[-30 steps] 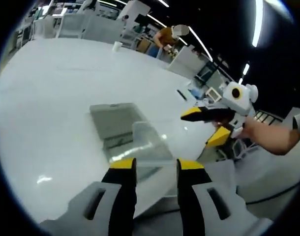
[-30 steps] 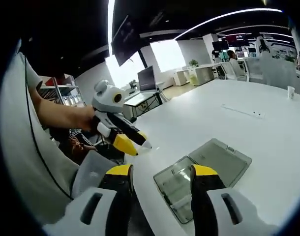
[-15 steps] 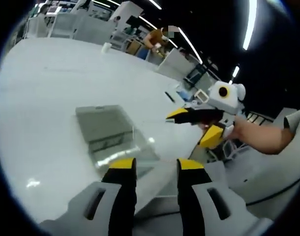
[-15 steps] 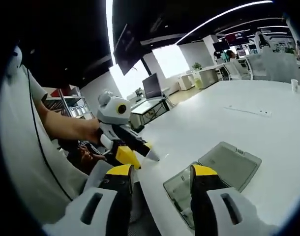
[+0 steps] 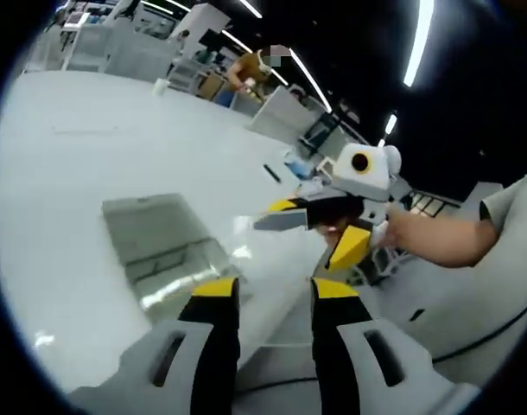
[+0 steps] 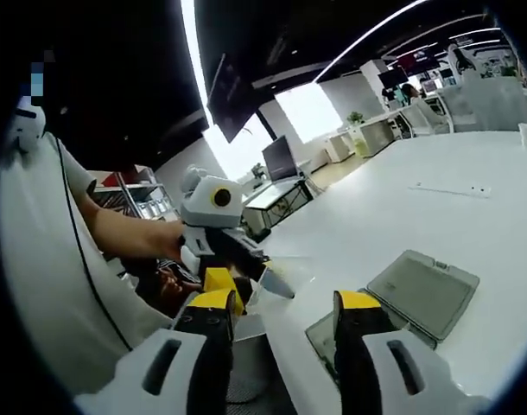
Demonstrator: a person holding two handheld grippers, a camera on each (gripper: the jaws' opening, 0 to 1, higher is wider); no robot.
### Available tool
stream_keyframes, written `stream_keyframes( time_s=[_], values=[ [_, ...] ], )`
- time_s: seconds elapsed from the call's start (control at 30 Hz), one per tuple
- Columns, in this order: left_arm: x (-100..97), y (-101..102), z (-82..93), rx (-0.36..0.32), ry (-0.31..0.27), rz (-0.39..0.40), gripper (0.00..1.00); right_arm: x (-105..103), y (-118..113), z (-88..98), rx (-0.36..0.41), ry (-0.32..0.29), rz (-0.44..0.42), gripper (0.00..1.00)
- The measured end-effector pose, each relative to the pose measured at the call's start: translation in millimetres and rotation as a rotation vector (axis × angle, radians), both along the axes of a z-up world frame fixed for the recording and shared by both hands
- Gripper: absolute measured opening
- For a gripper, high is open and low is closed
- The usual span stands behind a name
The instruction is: Insert the divider into the dual guide fixture by aligning both edges with the guide slots and pushing it downward to the bottom, including one-sided entry, uneven engagement, binding, and posture correction.
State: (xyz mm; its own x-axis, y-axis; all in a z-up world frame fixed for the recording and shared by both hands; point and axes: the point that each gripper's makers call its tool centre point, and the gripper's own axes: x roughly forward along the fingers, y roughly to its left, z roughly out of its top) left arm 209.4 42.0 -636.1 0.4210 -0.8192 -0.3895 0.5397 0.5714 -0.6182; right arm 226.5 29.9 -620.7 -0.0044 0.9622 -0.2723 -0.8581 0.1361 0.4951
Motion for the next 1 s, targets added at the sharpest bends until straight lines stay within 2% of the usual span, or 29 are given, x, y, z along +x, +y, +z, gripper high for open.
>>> stream_keyframes(
  time_s=[0.7, 1.0],
  values=[
    [-2.4, -20, 19.0, -0.067, -0.041, -0.077, 0.29, -2, 3, 11.2, 0.076, 0.069, 0.006, 0.42],
    [-3.3, -26, 21.2, -0.086, -0.037, -0.095, 0.29, -4, 4, 19.9, 0.129, 0.113, 0.018, 0.40]
  ],
)
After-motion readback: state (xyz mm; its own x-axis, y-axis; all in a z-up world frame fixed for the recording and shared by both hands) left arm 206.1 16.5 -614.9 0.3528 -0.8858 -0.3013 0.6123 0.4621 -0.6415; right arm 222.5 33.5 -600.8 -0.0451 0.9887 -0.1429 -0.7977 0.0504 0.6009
